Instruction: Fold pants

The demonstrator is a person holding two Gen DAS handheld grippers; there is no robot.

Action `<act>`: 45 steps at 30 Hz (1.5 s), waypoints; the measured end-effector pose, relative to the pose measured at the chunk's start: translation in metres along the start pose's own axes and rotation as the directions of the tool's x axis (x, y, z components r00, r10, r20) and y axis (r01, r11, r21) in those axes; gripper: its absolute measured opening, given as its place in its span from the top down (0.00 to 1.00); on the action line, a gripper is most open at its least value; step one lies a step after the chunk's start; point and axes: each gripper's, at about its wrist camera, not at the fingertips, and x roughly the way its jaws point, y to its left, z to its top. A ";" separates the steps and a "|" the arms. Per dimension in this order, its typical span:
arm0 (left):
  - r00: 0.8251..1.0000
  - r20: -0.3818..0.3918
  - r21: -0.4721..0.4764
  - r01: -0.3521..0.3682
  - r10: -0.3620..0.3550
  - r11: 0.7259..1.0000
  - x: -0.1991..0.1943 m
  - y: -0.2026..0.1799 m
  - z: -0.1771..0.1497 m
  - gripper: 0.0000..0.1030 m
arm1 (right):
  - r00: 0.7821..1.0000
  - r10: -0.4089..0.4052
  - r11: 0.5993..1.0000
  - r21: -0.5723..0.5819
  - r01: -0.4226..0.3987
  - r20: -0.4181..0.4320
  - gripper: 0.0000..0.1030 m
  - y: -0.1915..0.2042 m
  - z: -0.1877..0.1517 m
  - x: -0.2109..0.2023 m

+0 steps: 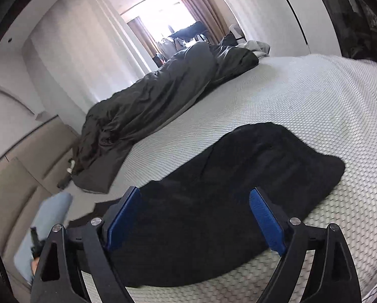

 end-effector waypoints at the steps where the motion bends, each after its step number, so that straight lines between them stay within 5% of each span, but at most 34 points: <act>1: 1.000 0.011 0.032 0.000 0.000 0.999 0.000 -0.001 0.000 1.00 | 1.000 -0.029 0.999 -0.025 0.029 0.007 0.13 -0.004 0.000 0.000; 9: 0.995 0.082 0.092 -0.062 0.055 0.994 -0.052 0.018 -0.020 1.00 | 0.996 -0.091 0.995 0.042 0.092 -0.016 0.13 -0.042 0.001 0.014; 11: 0.992 0.041 0.104 -0.121 0.117 0.987 -0.045 0.019 -0.017 1.00 | 0.995 -0.092 0.995 0.025 0.092 -0.025 0.13 -0.040 -0.003 0.016; 13: 0.995 -0.001 0.045 -0.098 0.098 0.994 -0.045 0.026 -0.018 0.95 | 0.997 -0.076 0.997 0.013 0.076 -0.032 0.13 -0.037 -0.005 0.019; 16: 0.998 -0.008 0.011 -0.056 0.057 0.998 -0.065 0.031 -0.030 0.70 | 0.997 -0.077 0.997 -0.006 0.077 -0.027 0.13 -0.037 -0.010 0.012; 18: 1.000 -0.002 -0.025 0.001 -0.001 1.000 -0.080 0.035 -0.043 0.44 | 0.997 -0.075 0.997 0.002 0.075 -0.026 0.13 -0.042 -0.009 0.008; 20: 0.998 -0.008 -0.044 0.061 -0.062 0.997 -0.081 0.032 -0.052 0.43 | 0.997 -0.076 0.996 0.035 0.077 -0.029 0.13 -0.051 -0.009 0.004; 25: 0.994 -0.057 -0.104 0.083 -0.089 0.991 -0.042 0.023 -0.048 0.43 | 0.997 -0.026 0.988 0.147 0.036 -0.069 0.13 -0.075 -0.011 0.006; 26: 0.995 -0.028 -0.119 0.089 -0.093 0.989 -0.039 0.022 -0.045 0.59 | 0.996 -0.021 0.986 0.161 0.034 -0.083 0.13 -0.079 -0.013 0.007; 27: 0.996 -0.017 -0.115 0.083 -0.085 0.990 -0.039 0.019 -0.042 0.87 | 0.996 -0.022 0.985 0.169 0.037 -0.092 0.13 -0.082 -0.013 0.008; 28: 0.998 -0.011 -0.109 0.065 -0.067 0.992 -0.039 0.018 -0.040 0.95 | 0.994 -0.021 0.983 0.181 0.040 -0.106 0.13 -0.087 -0.014 0.009; 33: 0.992 0.066 -0.074 0.114 -0.109 0.991 -0.068 0.018 -0.043 0.99 | 0.987 -0.060 0.938 0.329 0.106 -0.148 0.13 -0.135 -0.019 0.011; 37: 0.992 0.078 -0.036 0.100 -0.097 0.994 -0.084 0.024 -0.051 0.98 | 0.985 0.071 0.862 0.507 0.017 -0.155 0.15 -0.165 -0.028 0.030; 40: 0.994 0.051 -0.066 0.100 -0.096 0.993 -0.083 0.033 -0.052 0.99 | 0.988 0.111 0.854 0.519 -0.040 -0.106 0.28 -0.166 -0.020 0.051; 42: 0.995 0.051 -0.060 0.088 -0.085 0.994 -0.081 0.035 -0.053 0.98 | 0.983 0.135 0.847 0.530 -0.049 -0.124 0.78 -0.165 -0.020 0.069; 45: 0.994 0.067 -0.049 0.094 -0.090 0.994 -0.096 0.041 -0.062 0.98 | 0.985 0.115 0.834 0.552 -0.025 -0.128 0.88 -0.163 -0.026 0.073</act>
